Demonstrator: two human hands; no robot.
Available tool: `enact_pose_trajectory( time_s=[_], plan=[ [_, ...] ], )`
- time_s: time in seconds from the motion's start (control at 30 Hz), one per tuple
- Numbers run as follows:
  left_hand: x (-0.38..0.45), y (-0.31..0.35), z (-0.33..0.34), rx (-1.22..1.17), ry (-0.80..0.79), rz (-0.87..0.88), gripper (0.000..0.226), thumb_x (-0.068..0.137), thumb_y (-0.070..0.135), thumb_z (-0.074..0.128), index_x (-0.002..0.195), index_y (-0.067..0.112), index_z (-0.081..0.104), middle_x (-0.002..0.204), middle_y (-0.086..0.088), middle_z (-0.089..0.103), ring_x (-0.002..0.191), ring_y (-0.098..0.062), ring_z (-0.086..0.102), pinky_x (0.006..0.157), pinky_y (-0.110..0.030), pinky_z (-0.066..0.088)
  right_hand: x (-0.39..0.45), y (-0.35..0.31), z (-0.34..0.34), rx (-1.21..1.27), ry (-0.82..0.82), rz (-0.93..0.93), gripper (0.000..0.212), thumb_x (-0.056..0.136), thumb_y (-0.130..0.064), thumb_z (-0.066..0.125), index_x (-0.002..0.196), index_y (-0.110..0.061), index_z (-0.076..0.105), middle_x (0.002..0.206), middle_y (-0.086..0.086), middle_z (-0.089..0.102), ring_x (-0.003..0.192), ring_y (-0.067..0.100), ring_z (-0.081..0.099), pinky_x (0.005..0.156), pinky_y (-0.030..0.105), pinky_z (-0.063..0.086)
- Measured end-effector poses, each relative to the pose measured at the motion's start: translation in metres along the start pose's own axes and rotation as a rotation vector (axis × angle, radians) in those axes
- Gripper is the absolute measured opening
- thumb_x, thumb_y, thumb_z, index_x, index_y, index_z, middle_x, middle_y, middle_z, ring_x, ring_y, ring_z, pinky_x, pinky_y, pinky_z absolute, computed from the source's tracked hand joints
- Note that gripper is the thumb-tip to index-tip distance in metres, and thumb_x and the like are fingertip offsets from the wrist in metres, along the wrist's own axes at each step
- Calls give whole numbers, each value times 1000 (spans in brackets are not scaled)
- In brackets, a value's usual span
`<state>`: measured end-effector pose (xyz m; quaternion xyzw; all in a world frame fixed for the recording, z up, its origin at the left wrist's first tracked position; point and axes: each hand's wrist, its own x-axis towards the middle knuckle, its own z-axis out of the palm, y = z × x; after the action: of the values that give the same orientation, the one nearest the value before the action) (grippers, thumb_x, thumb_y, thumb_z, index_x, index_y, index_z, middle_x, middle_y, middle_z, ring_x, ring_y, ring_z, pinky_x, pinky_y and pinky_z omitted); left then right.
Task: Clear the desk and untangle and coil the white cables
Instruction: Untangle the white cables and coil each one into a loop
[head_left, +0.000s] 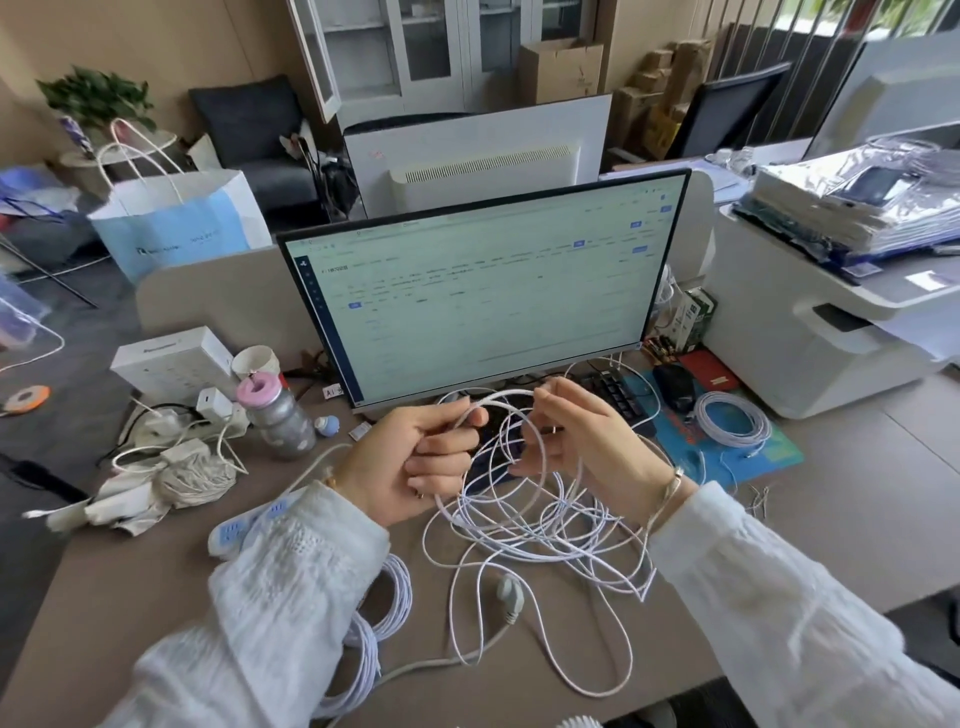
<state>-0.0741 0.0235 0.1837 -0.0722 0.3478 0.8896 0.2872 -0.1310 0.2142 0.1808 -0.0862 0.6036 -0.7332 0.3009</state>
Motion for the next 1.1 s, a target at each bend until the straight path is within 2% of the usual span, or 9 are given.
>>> enact_pose_trajectory(
  time_s=[0.07, 0.13, 0.2, 0.3, 0.4, 0.5, 0.73, 0.9, 1.1],
  plan=[
    [6, -2, -5, 93, 100, -6, 32, 97, 24, 40, 94, 3, 64, 46, 7, 21, 32, -4, 19, 29, -17, 25, 1, 1, 0, 18, 43, -23, 6, 100, -12, 47, 96, -7, 49, 64, 8, 46, 46, 18, 36, 39, 26, 43],
    [8, -3, -4, 230, 125, -45, 32, 97, 29, 38, 104, 6, 57, 44, 6, 25, 32, -6, 24, 35, -20, 33, 3, 3, 1, -63, 88, -57, 6, 99, -8, 48, 97, -3, 52, 60, 4, 41, 44, 12, 26, 37, 18, 22],
    [8, -2, -3, 315, 118, -86, 34, 97, 33, 36, 93, 8, 59, 46, 3, 31, 35, -10, 33, 48, -26, 47, 6, 6, 2, -130, 120, -95, 9, 97, -6, 52, 96, 1, 56, 57, 1, 40, 42, 9, 26, 37, 18, 19],
    [11, 0, 0, 304, 103, -106, 37, 97, 32, 37, 79, 8, 60, 53, -1, 40, 44, -14, 44, 57, -31, 52, 11, 9, 3, -197, 136, -166, 13, 94, -8, 56, 94, 5, 59, 56, -3, 46, 41, 8, 30, 37, 19, 23],
    [15, -1, -6, 200, 50, -70, 31, 99, 25, 38, 83, 8, 59, 50, 4, 33, 38, -8, 32, 38, -21, 39, 14, 11, 1, -206, 119, -219, 16, 94, -10, 58, 94, 5, 58, 61, 2, 47, 44, 9, 32, 40, 20, 27],
    [21, -1, -13, 102, 15, -30, 27, 100, 22, 36, 84, 9, 54, 50, 7, 29, 40, -5, 17, 31, -15, 28, 16, 14, -6, -274, 89, -273, 12, 92, -13, 62, 94, -2, 63, 59, 6, 47, 50, 18, 39, 46, 29, 34],
    [24, -5, -11, 61, 79, -32, 34, 98, 27, 34, 78, 9, 55, 47, 6, 27, 40, -7, 11, 33, -16, 13, 20, 17, -9, -461, 152, -410, 5, 89, -10, 66, 90, -8, 71, 54, -16, 55, 48, 7, 35, 47, 20, 31],
    [24, -7, -19, 28, 25, -42, 35, 98, 28, 37, 73, 12, 55, 47, 7, 31, 40, -6, 15, 34, -16, 14, 20, 19, -6, -429, 129, -406, 6, 89, -8, 66, 91, -6, 71, 56, -1, 54, 51, 16, 40, 48, 28, 34],
    [21, -6, -15, 47, 106, 23, 33, 98, 26, 38, 71, 12, 51, 46, 7, 26, 40, -6, 11, 31, -15, 17, 18, 22, -5, -265, 85, -305, 17, 92, -5, 60, 103, -9, 71, 76, 5, 65, 62, 13, 60, 62, 24, 54]
  ],
)
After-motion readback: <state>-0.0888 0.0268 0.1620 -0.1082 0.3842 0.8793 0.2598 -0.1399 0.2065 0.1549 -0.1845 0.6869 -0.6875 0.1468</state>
